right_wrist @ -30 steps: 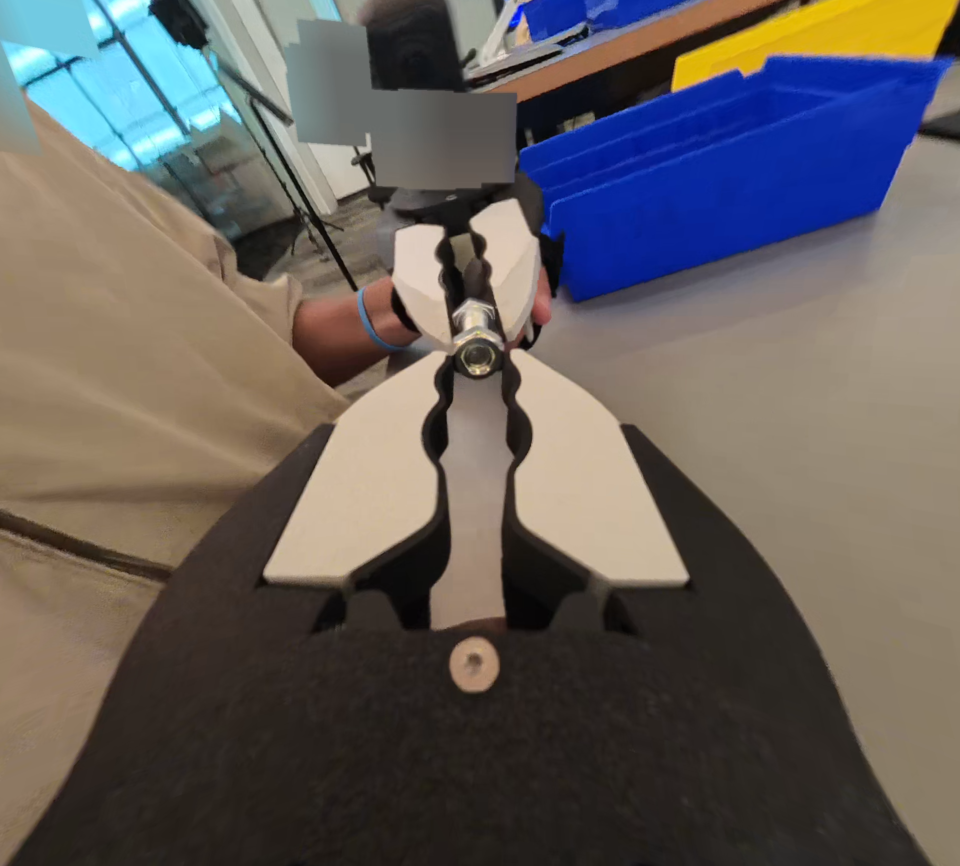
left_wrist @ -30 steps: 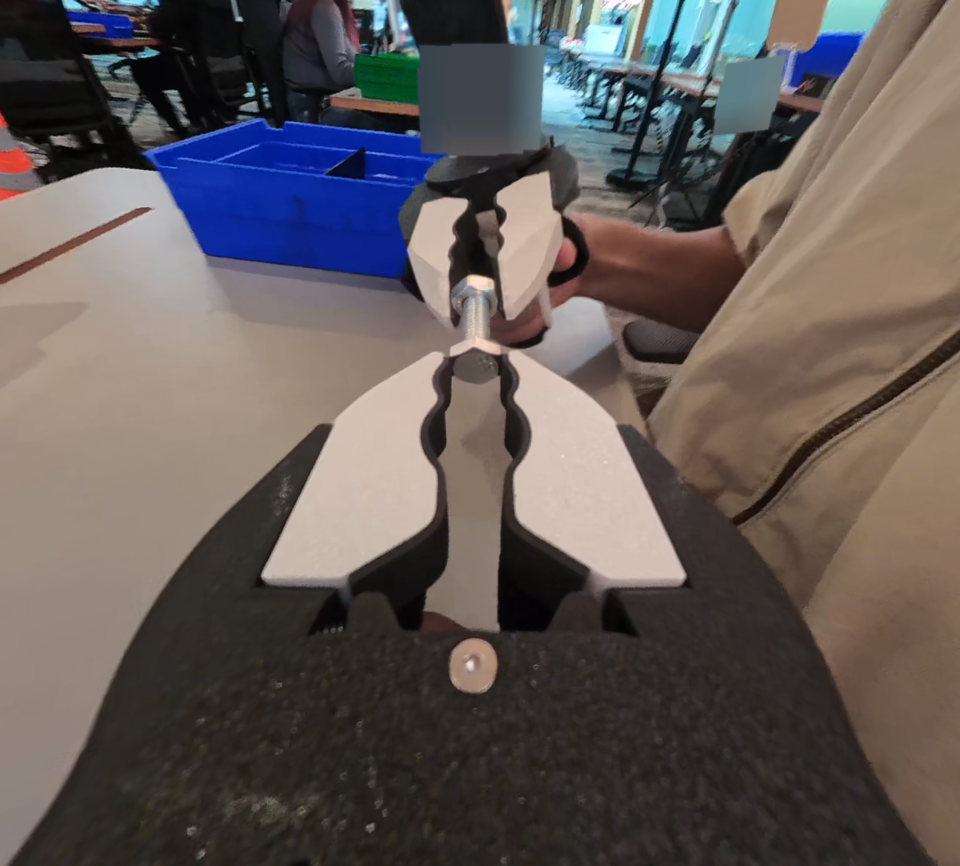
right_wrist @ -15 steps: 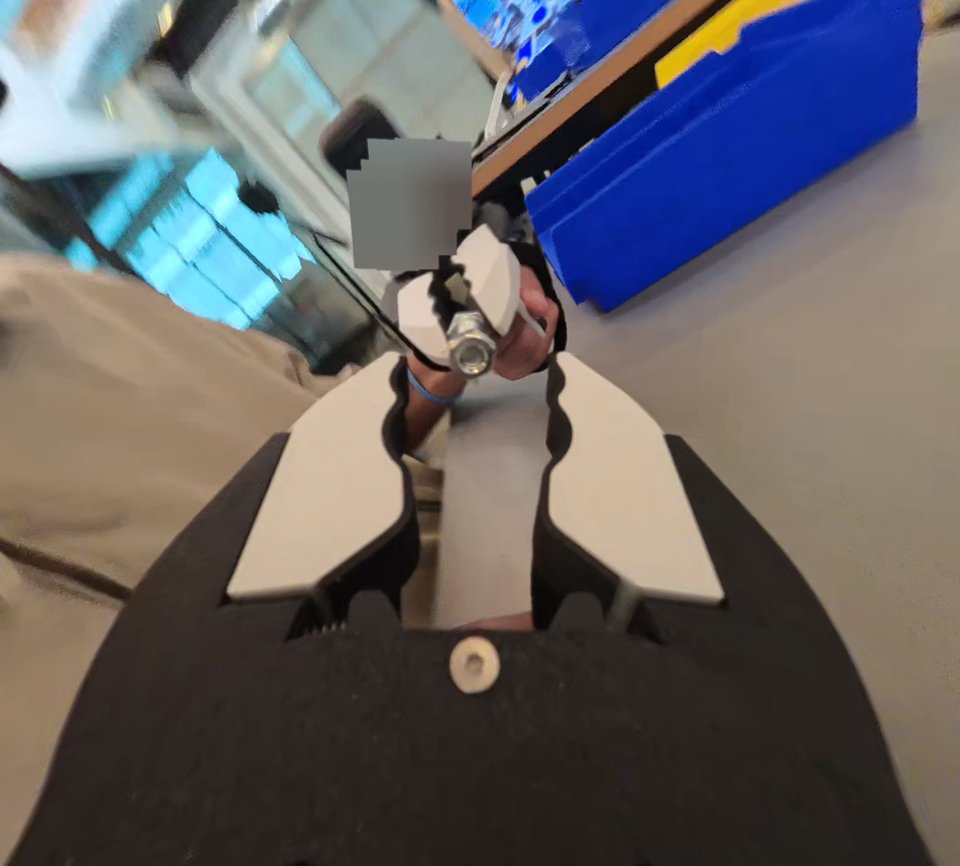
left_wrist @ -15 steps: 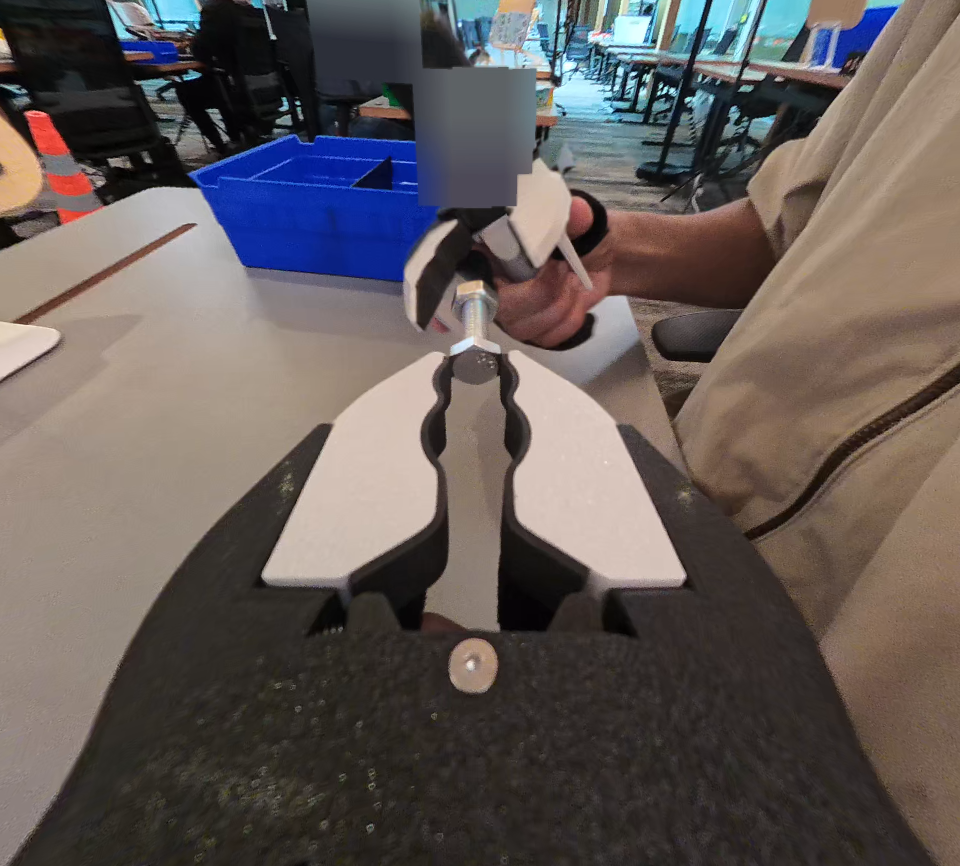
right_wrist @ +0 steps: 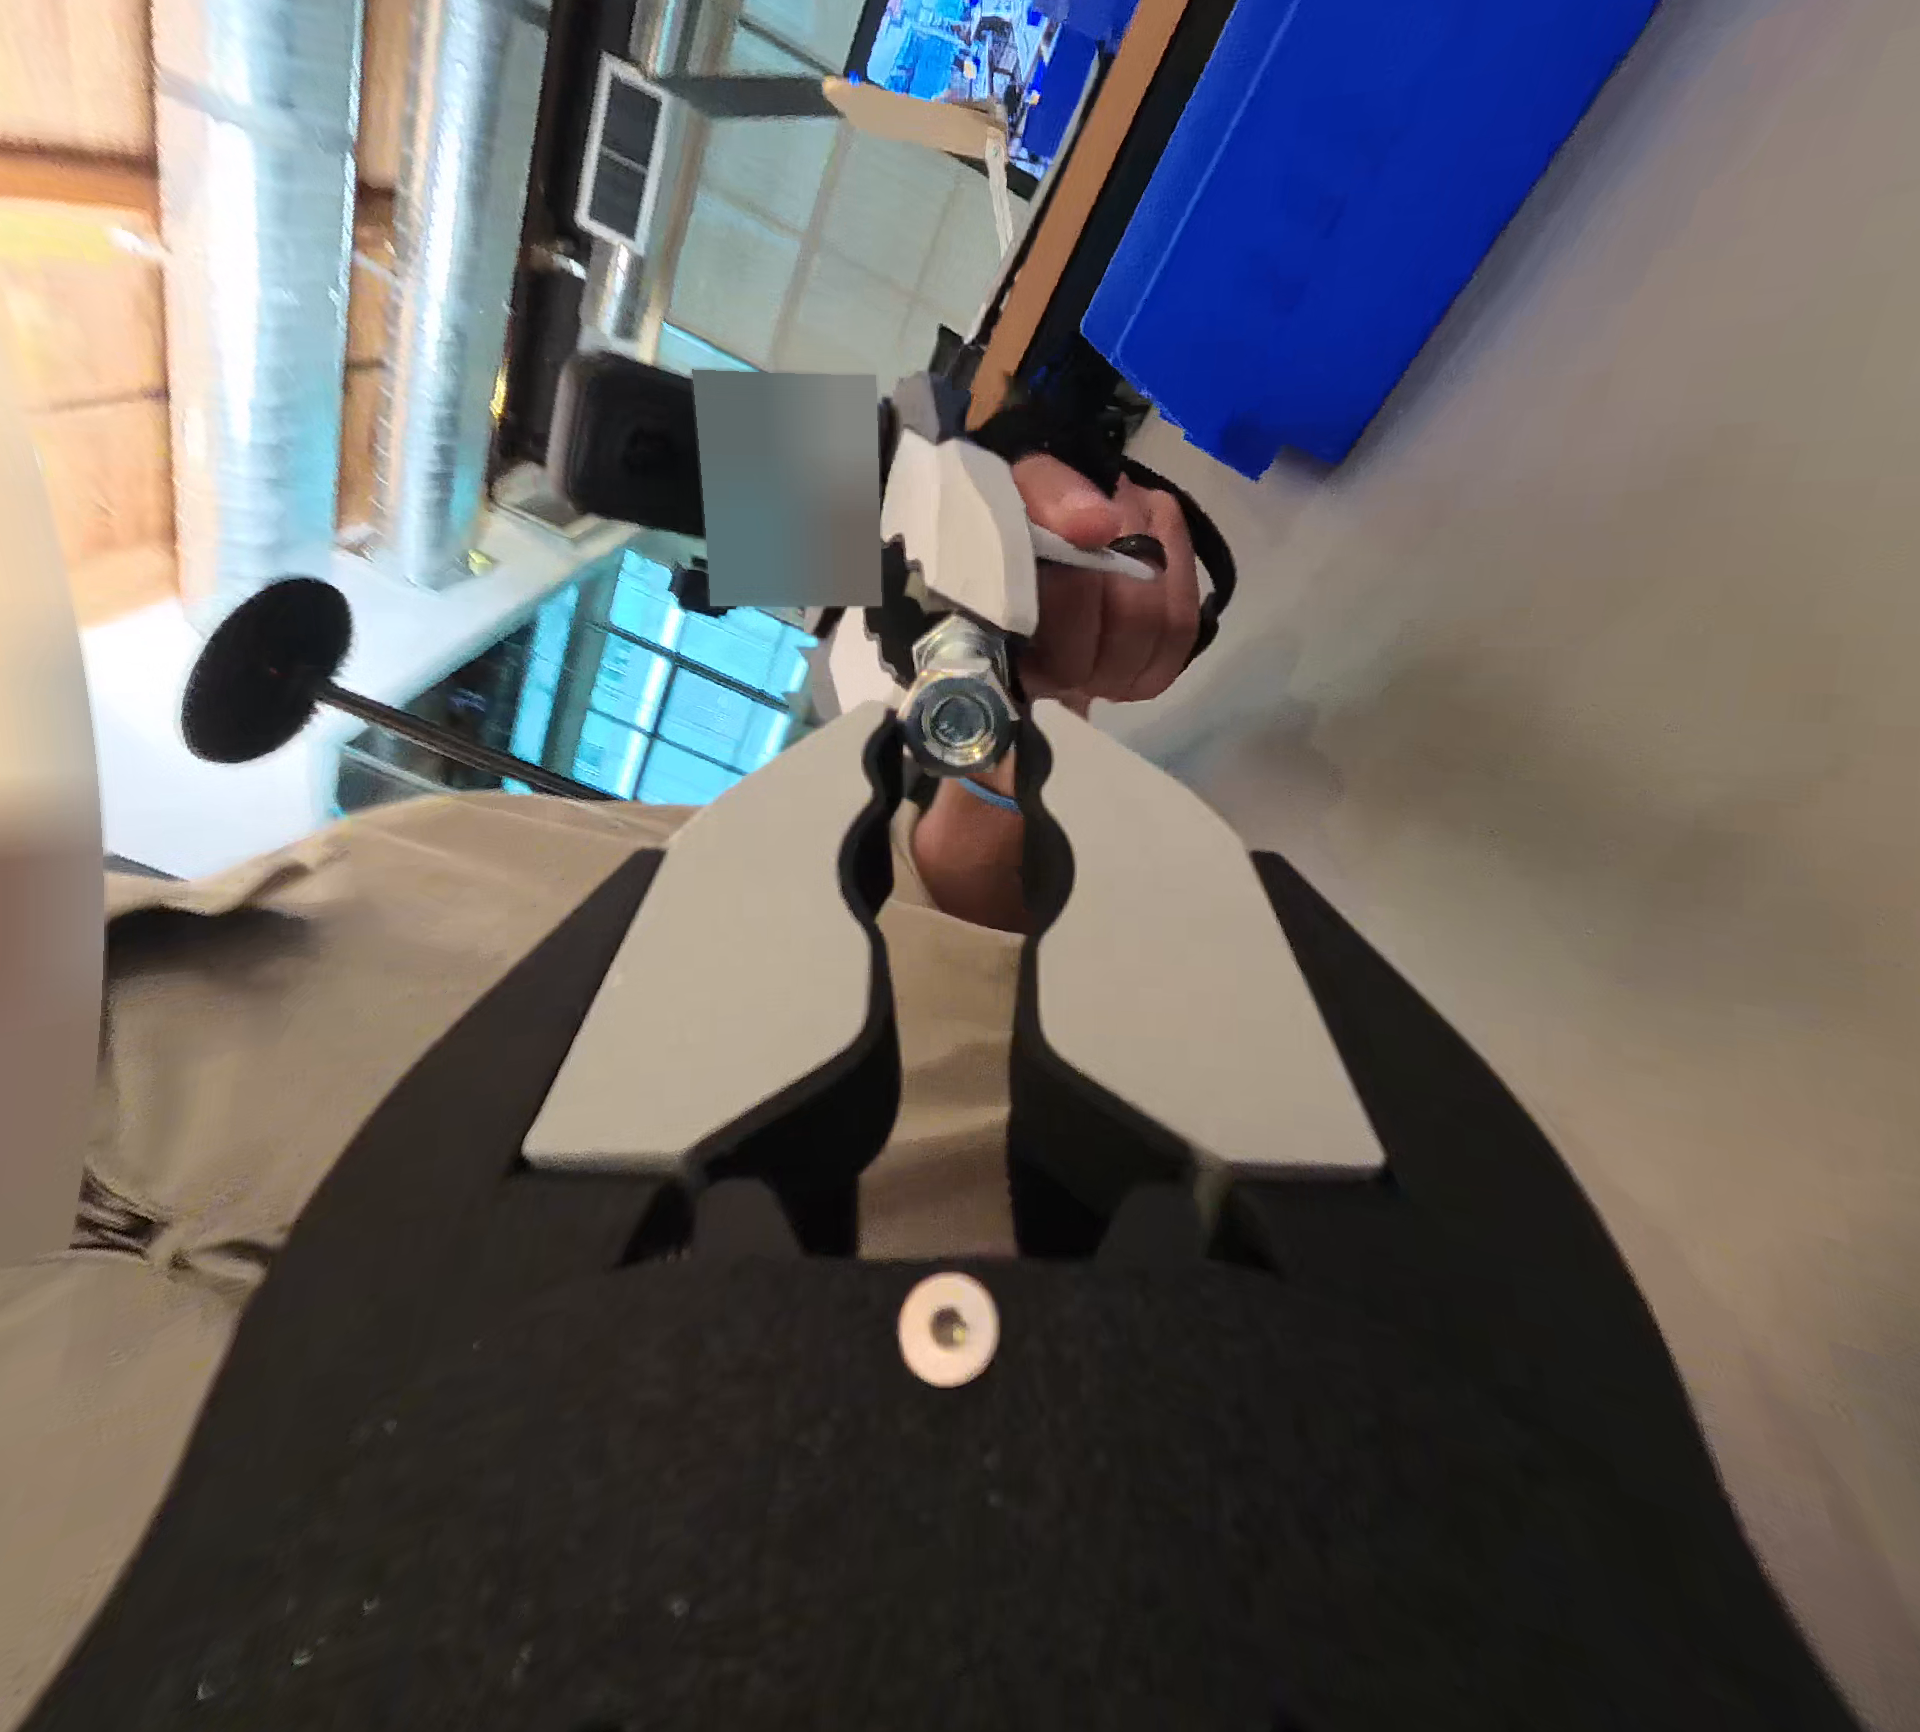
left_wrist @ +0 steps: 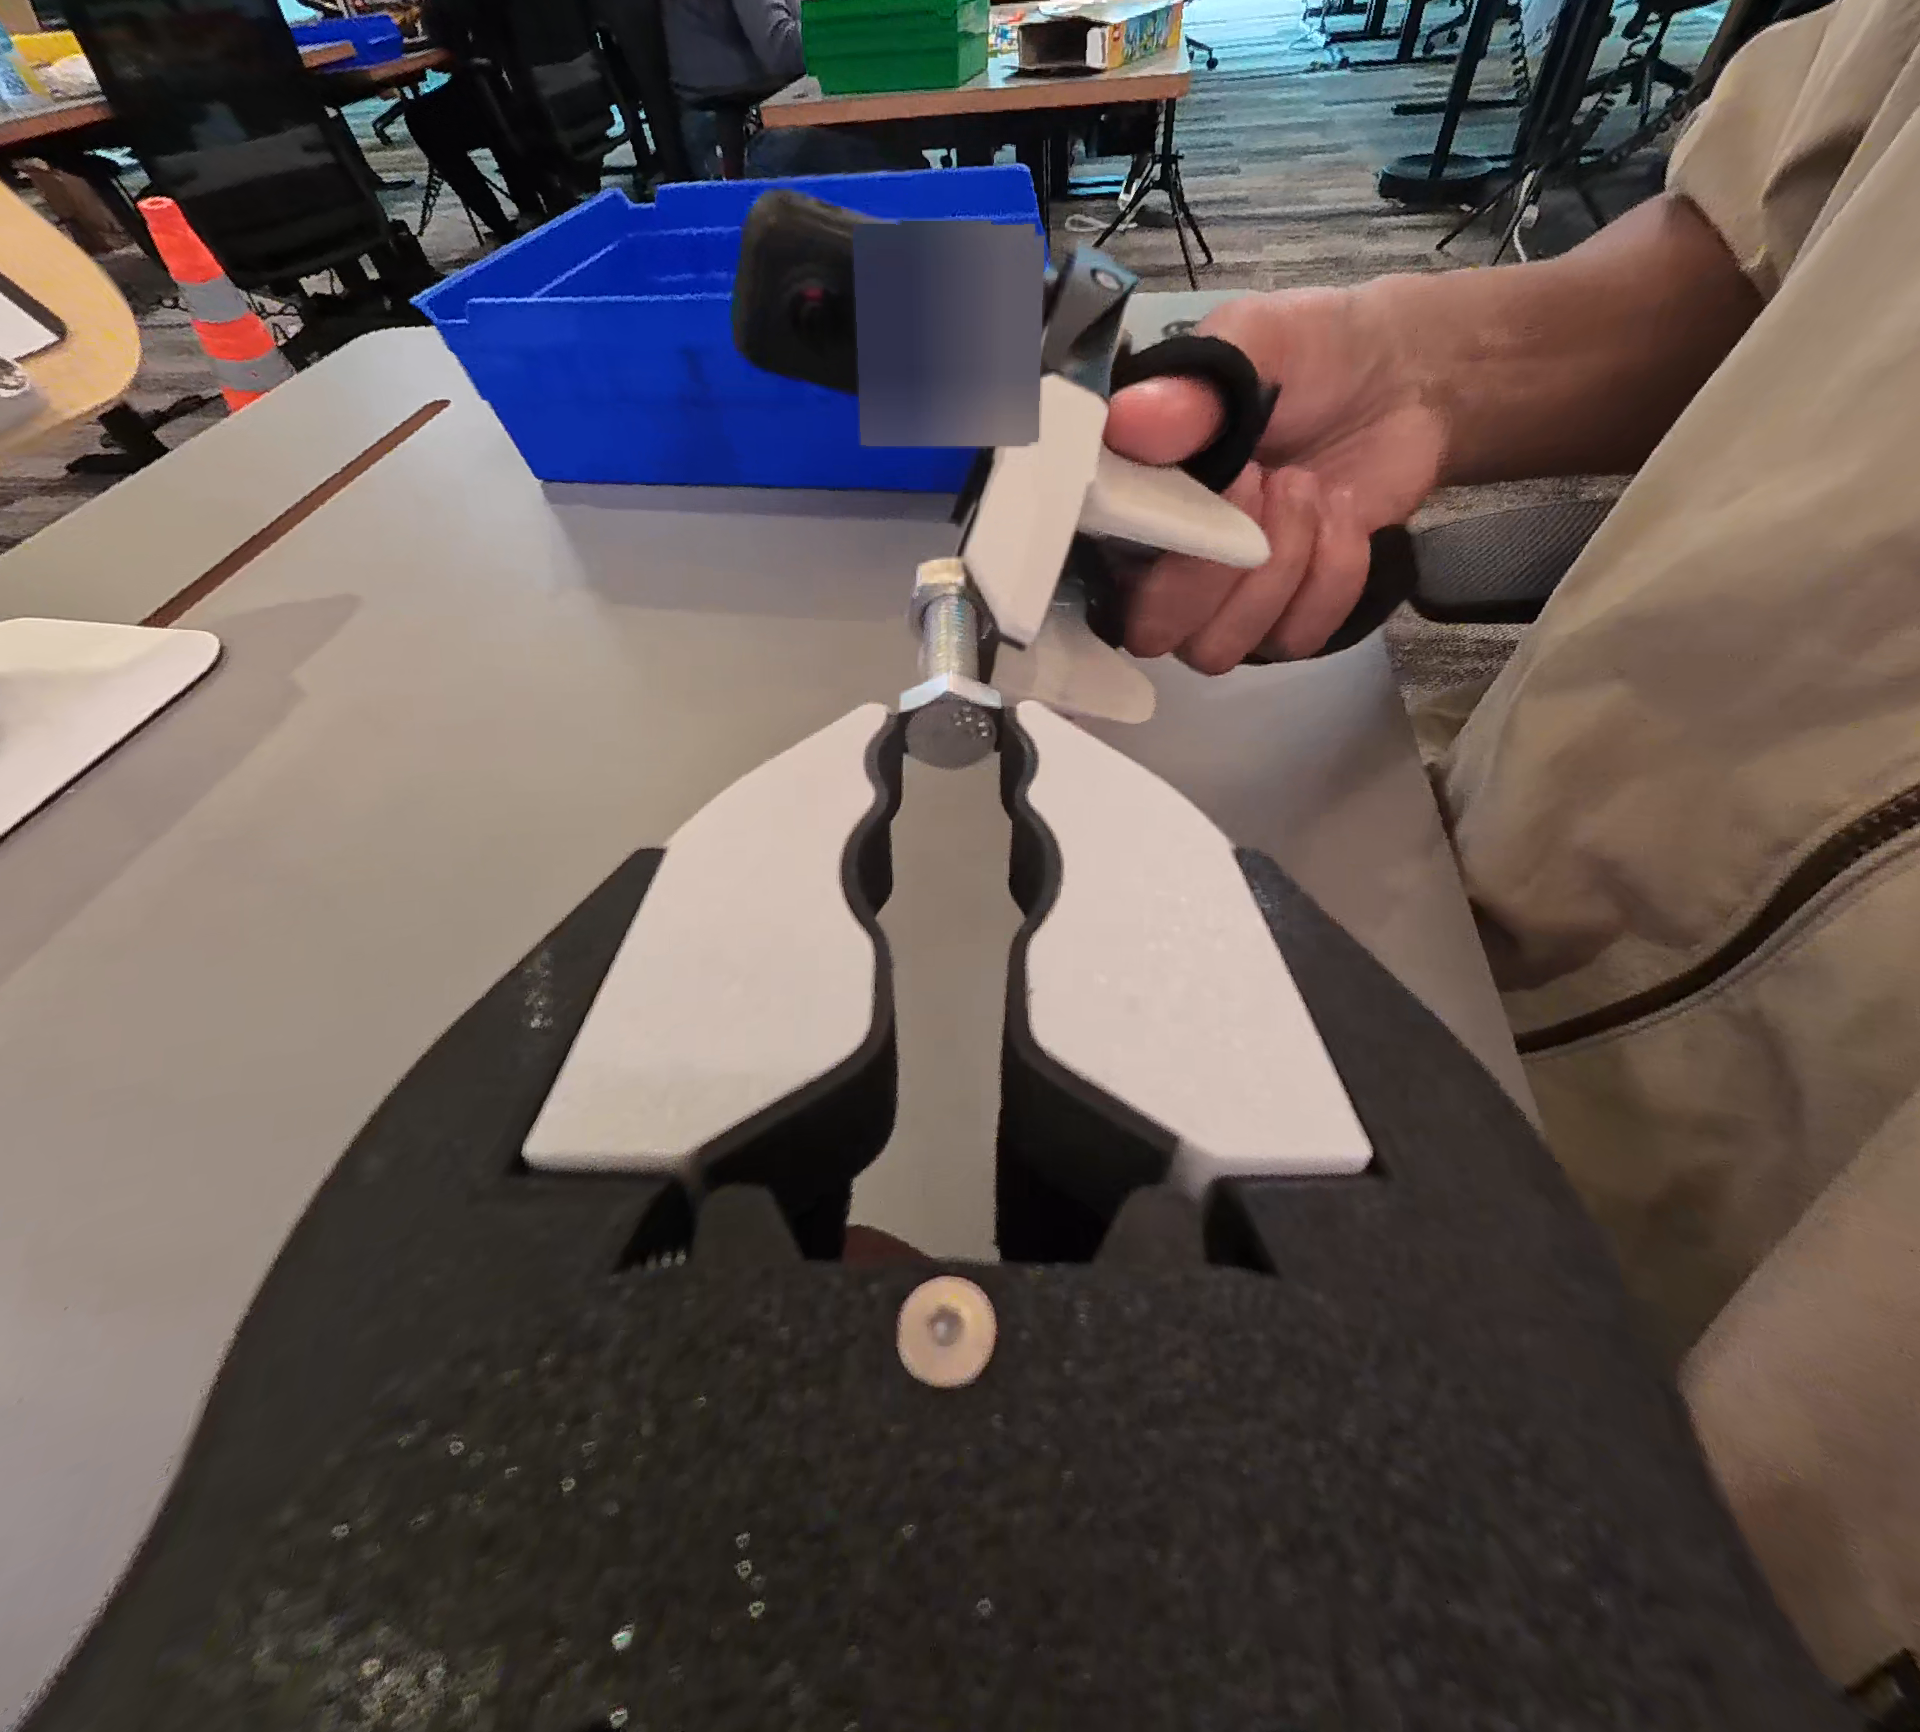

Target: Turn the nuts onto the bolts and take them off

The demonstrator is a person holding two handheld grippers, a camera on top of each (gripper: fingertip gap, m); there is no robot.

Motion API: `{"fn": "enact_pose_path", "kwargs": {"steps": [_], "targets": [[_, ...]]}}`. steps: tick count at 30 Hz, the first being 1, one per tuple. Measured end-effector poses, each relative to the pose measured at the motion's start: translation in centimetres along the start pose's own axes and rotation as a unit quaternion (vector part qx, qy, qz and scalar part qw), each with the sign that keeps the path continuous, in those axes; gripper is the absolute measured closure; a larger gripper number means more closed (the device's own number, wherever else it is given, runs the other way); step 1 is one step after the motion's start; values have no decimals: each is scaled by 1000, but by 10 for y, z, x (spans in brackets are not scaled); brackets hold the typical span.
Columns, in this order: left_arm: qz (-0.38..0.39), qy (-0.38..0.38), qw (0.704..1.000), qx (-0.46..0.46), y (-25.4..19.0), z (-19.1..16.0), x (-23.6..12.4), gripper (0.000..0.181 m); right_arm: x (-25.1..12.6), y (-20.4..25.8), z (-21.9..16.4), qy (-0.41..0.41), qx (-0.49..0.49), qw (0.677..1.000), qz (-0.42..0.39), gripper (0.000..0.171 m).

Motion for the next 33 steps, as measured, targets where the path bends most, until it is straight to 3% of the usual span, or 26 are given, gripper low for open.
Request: {"fn": "enact_pose_path", "kwargs": {"steps": [4, 7, 10, 14, 17, 19, 22, 24, 26, 29, 33], "targets": [[-26, -27, 999, -38, -3, 5, -1, 164, -1, 6, 0, 48, -132, 990, 10, 151], [-43, -44, 996, -66, -4, 7, -2, 164, -1, 8, 0, 94, -258, 961, 13, 151], [-58, -60, 993, -89, -5, 9, -3, 164, 0, 9, 2, 132, -385, 913, 24, 151], [-65, -65, 991, -98, -6, 10, -2, 164, -1, 9, 6, 167, -544, 822, 39, 151], [-65, -67, 991, -98, -6, 10, -1, 164, -2, 9, 8, 173, -585, 791, 40, 150], [-60, -68, 992, -91, -6, 10, -1, 164, -3, 12, 10, 150, -568, 808, 38, 135], [-35, -55, 996, -63, -2, 9, -2, 164, -6, 13, 11, 115, -448, 885, 45, 112], [-23, -36, 998, -41, -1, 7, -3, 164, -9, 8, 15, 69, -327, 942, 36, 112], [-10, -18, 1000, -17, 0, 5, -2, 164, -14, 7, 20, 8, -198, 979, 50, 118], [-1, -2, 1000, -1, 0, 2, -2, 164, -17, -5, 20, -43, -71, 996, 15, 125], [-2, 8, 1000, 1, 0, -1, 0, 164, -13, -10, 6, -29, 25, 999, -1, 136]]}}
Point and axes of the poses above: each gripper's, where its closed fingertips meet, x out along the fingers, z out of its top, y = z × x across the jaws, the point moved 3 cm from there along -x, back along the fingers, and after that the axes turned 10 degrees about -y, right-handed, at the moved point
